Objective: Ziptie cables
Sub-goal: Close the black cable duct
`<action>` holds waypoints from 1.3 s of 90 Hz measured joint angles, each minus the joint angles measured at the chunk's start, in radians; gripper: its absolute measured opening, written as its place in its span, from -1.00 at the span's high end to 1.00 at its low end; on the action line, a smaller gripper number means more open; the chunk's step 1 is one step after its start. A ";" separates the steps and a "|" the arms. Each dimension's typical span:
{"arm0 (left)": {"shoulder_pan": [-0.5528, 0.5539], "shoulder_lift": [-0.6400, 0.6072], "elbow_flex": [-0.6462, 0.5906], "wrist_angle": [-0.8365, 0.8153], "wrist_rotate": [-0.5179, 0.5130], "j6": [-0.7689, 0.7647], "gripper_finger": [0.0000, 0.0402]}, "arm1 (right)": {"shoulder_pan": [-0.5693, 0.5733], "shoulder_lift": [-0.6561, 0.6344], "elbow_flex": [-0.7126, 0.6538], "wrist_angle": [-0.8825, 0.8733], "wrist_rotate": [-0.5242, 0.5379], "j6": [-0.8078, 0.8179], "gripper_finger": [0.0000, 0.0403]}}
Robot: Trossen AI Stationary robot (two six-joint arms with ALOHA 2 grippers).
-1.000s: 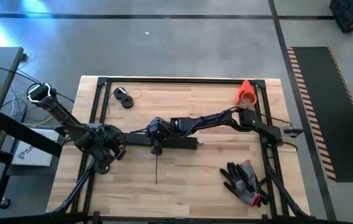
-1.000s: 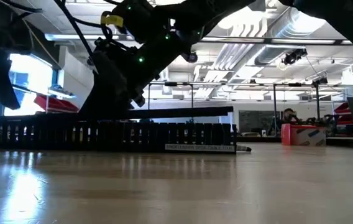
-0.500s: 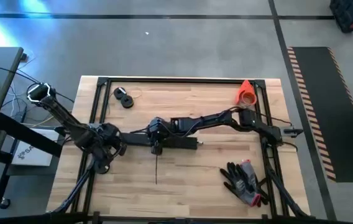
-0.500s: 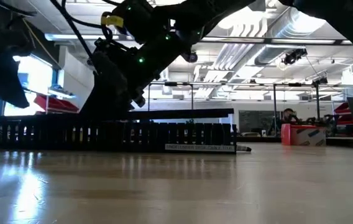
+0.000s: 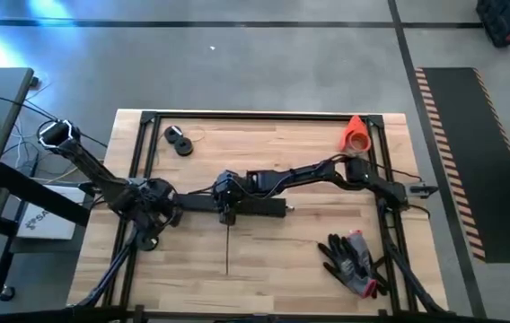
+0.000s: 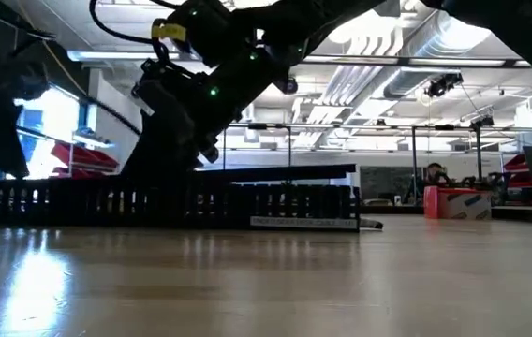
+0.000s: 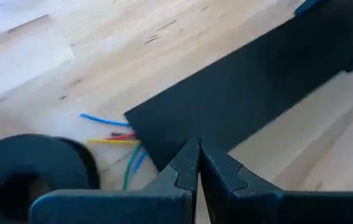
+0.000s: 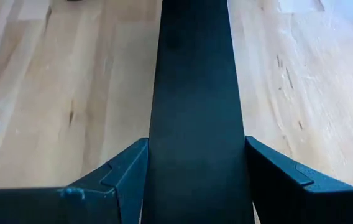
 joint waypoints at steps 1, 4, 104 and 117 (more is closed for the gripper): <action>0.003 -0.002 0.005 0.001 -0.008 0.006 1.00 | 0.000 0.000 0.000 0.000 0.000 0.000 -0.02; 0.011 -0.002 0.014 0.007 -0.031 0.024 1.00 | -0.001 0.000 0.000 0.000 0.000 0.000 -0.02; 0.082 0.085 -0.160 0.320 -0.065 0.161 1.00 | 0.002 -0.105 0.002 -0.156 0.043 -0.039 -0.79; 0.081 0.085 -0.160 0.320 -0.065 0.161 1.00 | 0.023 -0.215 -0.038 -0.258 0.137 -0.109 -0.56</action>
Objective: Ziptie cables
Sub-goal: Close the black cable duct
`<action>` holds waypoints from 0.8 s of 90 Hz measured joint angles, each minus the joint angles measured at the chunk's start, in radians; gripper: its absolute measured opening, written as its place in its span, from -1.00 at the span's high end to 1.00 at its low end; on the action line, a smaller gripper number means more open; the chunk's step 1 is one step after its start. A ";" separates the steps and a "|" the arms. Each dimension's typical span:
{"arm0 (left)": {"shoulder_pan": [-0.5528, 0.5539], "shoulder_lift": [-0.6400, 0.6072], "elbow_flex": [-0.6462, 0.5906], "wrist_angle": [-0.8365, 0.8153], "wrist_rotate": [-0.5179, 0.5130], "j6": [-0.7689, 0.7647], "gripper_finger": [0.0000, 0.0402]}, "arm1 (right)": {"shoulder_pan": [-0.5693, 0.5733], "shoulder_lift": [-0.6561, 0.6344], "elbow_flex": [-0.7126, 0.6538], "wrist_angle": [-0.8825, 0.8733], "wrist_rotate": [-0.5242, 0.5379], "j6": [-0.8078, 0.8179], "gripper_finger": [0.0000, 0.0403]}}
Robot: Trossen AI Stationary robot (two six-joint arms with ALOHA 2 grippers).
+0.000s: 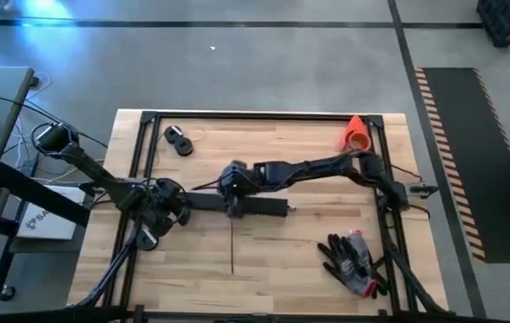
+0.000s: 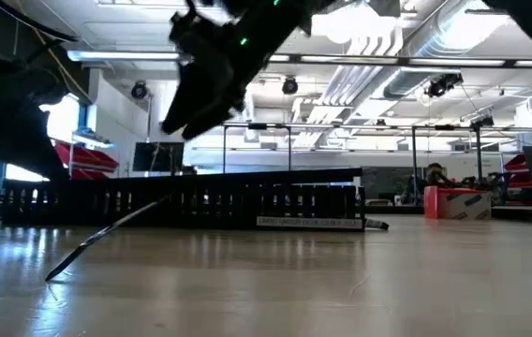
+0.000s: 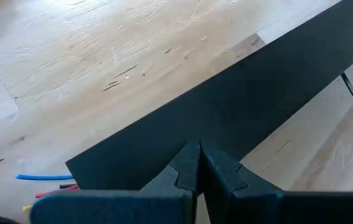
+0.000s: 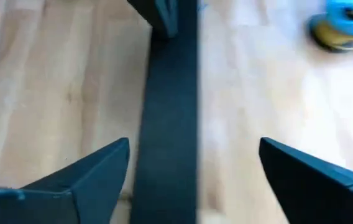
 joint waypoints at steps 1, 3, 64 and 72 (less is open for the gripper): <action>0.000 0.000 0.000 0.000 0.000 0.000 1.00 | 0.002 -0.012 -0.013 -0.001 0.004 -0.005 -0.54; 0.000 -0.002 0.000 0.000 0.000 0.000 1.00 | 0.007 -0.035 -0.043 0.004 0.013 -0.008 -0.50; -0.012 -0.012 -0.001 -0.001 0.001 0.001 1.00 | 0.057 -0.253 -0.803 0.707 -0.010 0.153 0.97; -0.012 -0.016 0.020 -0.013 0.008 0.003 1.00 | 0.058 -0.253 -0.807 0.706 -0.002 0.162 0.95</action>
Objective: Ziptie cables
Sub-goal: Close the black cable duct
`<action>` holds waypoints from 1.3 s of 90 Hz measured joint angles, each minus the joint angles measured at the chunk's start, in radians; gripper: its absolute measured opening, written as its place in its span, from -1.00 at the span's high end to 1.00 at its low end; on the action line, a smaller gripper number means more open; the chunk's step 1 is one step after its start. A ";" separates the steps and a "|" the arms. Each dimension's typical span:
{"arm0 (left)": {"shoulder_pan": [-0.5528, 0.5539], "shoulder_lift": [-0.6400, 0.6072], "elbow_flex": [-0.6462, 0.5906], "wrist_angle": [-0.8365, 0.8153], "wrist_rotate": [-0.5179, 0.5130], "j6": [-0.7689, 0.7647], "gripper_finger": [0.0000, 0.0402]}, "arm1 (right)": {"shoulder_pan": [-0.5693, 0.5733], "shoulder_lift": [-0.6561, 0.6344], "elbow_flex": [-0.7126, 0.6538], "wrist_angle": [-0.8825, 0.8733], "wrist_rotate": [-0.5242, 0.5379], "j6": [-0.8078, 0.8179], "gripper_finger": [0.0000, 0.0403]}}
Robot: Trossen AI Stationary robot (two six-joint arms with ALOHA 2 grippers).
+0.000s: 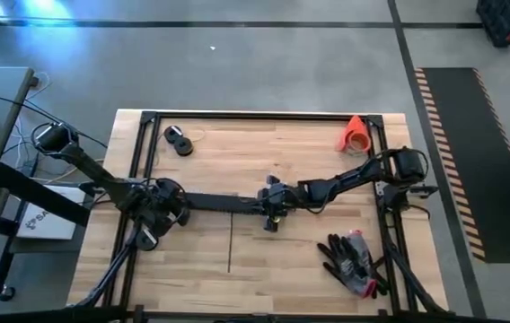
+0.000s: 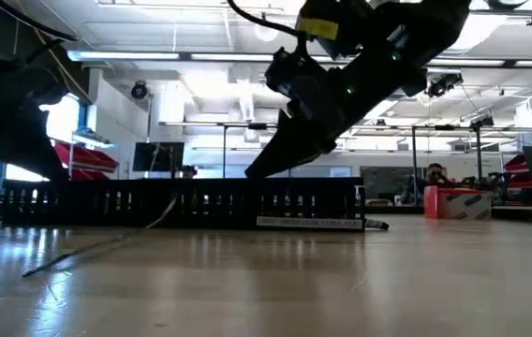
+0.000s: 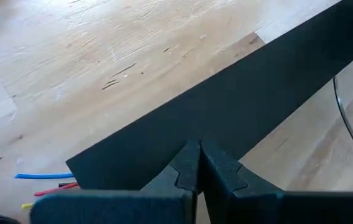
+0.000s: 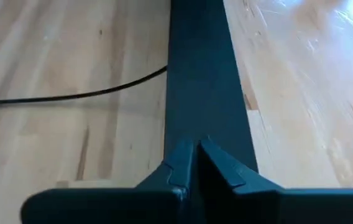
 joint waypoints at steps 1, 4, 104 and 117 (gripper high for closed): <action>0.000 -0.001 0.004 0.000 0.000 0.002 1.00 | 0.000 0.000 0.000 0.000 0.000 0.001 0.95; 0.004 0.000 0.015 -0.006 0.002 0.011 1.00 | 0.000 0.000 0.000 0.000 -0.001 0.006 0.95; 0.348 0.477 0.098 0.764 0.171 0.616 1.00 | -0.001 -0.037 -0.005 -0.076 0.007 0.020 1.00; 0.351 0.465 0.091 0.798 0.198 0.636 1.00 | -0.002 -0.119 -0.008 -0.171 0.065 0.022 1.00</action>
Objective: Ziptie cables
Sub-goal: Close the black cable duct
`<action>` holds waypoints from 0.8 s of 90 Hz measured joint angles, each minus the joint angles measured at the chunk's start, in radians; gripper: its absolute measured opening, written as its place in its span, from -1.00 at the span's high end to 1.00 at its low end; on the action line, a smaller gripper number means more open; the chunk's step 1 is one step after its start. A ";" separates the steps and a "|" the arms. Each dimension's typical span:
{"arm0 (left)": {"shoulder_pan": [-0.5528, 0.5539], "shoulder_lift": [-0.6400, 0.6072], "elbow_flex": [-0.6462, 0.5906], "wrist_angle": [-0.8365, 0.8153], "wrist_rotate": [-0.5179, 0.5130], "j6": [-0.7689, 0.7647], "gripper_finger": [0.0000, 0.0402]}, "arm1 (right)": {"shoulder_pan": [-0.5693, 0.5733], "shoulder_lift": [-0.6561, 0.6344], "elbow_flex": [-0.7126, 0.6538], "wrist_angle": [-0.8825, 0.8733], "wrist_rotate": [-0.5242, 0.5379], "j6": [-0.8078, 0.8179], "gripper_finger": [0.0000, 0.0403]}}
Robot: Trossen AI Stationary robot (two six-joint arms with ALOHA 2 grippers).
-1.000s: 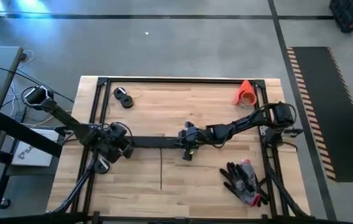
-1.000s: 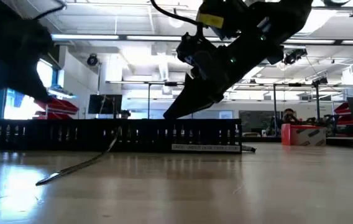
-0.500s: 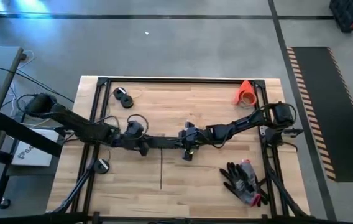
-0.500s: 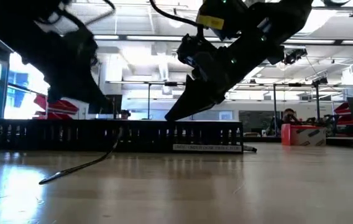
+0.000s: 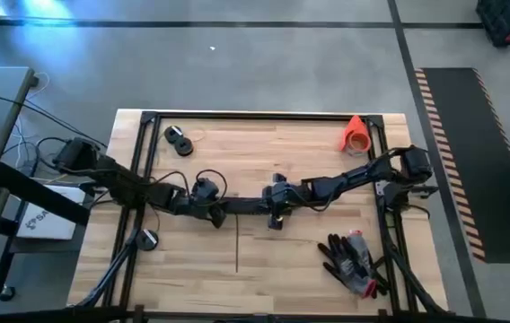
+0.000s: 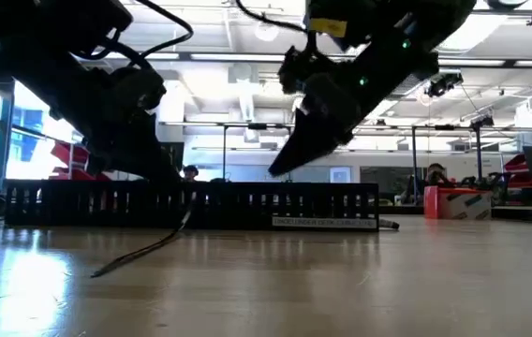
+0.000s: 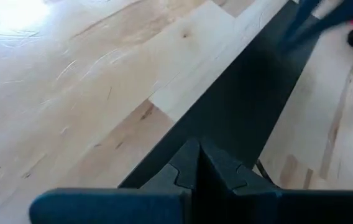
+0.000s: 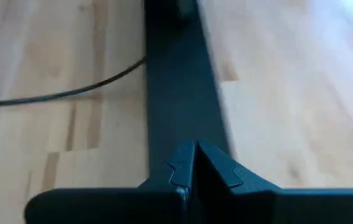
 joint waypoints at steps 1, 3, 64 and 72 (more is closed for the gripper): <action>0.000 0.000 0.000 0.002 0.003 0.000 1.00 | 0.000 -0.006 0.001 -0.008 0.003 0.002 1.00; 0.002 0.000 -0.001 0.006 0.005 0.006 1.00 | 0.000 -0.015 0.002 -0.023 0.010 0.004 1.00; 0.012 -0.255 0.070 -0.293 -0.017 0.067 1.00 | -0.010 -0.098 0.003 -0.554 0.157 0.056 1.00; 0.001 -0.303 0.065 -0.388 -0.020 0.010 1.00 | -0.019 -0.129 0.000 -0.611 0.176 0.057 1.00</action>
